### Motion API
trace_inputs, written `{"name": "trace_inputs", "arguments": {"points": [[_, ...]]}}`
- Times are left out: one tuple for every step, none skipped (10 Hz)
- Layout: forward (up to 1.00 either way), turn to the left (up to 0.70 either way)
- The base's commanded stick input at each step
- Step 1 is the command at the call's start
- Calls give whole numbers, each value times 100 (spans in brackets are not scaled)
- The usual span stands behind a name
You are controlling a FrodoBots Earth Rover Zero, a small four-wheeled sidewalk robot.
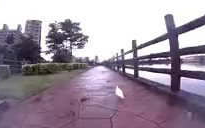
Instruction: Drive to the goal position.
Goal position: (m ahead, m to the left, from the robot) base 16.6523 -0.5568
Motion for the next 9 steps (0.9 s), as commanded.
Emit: {"name": "trace_inputs", "arguments": {"points": [[100,-1],[100,-1],[100,-1],[100,-1],[100,-1],[100,-1],[100,-1],[100,-1],[100,-1]]}}
